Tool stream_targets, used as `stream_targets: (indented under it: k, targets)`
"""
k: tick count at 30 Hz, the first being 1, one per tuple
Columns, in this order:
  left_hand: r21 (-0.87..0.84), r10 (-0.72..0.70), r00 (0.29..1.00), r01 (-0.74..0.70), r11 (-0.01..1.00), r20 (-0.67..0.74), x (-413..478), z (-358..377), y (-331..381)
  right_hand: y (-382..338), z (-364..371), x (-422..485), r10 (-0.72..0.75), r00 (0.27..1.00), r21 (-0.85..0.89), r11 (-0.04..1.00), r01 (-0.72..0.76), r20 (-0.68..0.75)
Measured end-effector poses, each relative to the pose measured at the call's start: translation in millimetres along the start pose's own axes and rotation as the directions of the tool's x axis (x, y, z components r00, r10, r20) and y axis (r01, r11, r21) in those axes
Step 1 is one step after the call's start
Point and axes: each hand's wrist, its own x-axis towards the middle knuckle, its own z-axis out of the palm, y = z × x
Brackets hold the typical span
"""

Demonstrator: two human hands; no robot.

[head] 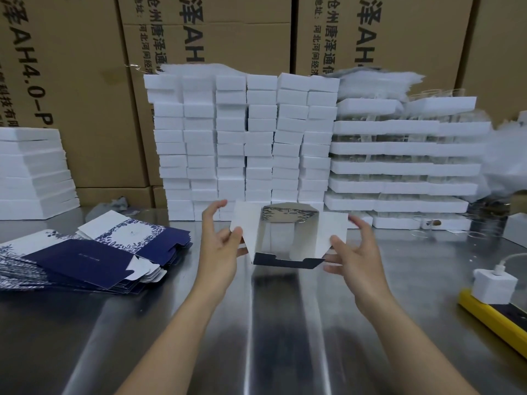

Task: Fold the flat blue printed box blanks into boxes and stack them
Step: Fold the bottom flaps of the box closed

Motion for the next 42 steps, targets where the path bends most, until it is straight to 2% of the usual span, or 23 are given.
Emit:
stream_targets:
  k: [2,4,8,13,15,17,21,23,25,27,29,31,34,36,38,40,42]
  targets:
    - [0.107,0.086,0.996,-0.090,0.990,0.037,-2,3,-3,3,0,-2,-0.169,0.985,-0.120,0.978,0.171,0.024]
    - [0.158,0.099,0.994,-0.107,0.982,0.054,-4,5,-3,5,-1,-2,-0.242,0.965,-0.211,0.943,0.258,0.098]
    - [0.086,-0.003,0.996,-0.005,0.996,0.086,-3,-2,4,4,-4,-5,-0.157,0.947,-0.280,0.930,0.237,0.280]
    - [0.111,-0.086,0.966,0.060,0.992,0.244,-6,-5,6,8,-6,-8,-0.069,0.876,-0.338,0.906,0.256,0.477]
    - [0.124,-0.102,0.955,0.070,0.990,0.278,-7,-6,5,8,-4,-9,-0.091,0.897,-0.327,0.911,0.250,0.433]
    - [0.093,-0.090,0.958,0.067,0.993,0.272,-8,-4,6,4,0,-10,-0.163,0.932,-0.321,0.908,0.270,0.325]
    - [-0.013,-0.040,0.989,0.042,0.999,0.140,-12,7,8,-3,10,-15,-0.335,0.935,-0.291,0.888,0.355,0.118]
    - [-0.062,-0.029,0.996,0.034,0.997,0.087,-13,13,7,-5,14,-16,-0.334,0.942,-0.226,0.918,0.326,0.001]
    - [-0.072,0.008,0.999,-0.004,0.997,0.053,-15,17,8,-6,17,-17,-0.201,0.976,-0.157,0.970,0.186,-0.084]
    - [-0.057,0.043,0.998,-0.040,0.998,0.048,-17,20,11,-6,18,-16,0.080,0.995,-0.064,0.994,-0.083,-0.059]
    - [-0.001,0.069,0.996,-0.069,0.998,0.061,-19,23,12,-5,19,-16,0.375,0.923,0.018,0.926,-0.378,0.089]
    - [0.059,0.104,0.993,-0.108,0.992,0.055,-22,26,12,-5,20,-18,0.497,0.843,0.002,0.861,-0.508,0.207]
    - [0.054,0.135,0.990,-0.137,0.989,0.026,-24,29,13,1,20,-16,0.499,0.853,0.080,0.854,-0.515,0.154]
    - [0.051,0.147,0.989,-0.148,0.988,0.030,-27,32,12,4,22,-15,0.462,0.879,0.212,0.853,-0.476,0.115]
    - [0.047,0.169,0.985,-0.171,0.984,0.030,-30,38,9,5,25,-15,0.419,0.908,0.270,0.871,-0.410,0.027]
    - [0.049,0.181,0.983,-0.179,0.983,-0.037,-33,46,4,5,25,-14,0.371,0.927,0.303,0.890,-0.341,-0.046]
    - [0.057,0.129,0.977,-0.121,0.991,-0.169,-36,52,-2,3,25,-12,0.319,0.943,0.314,0.909,-0.276,-0.094]
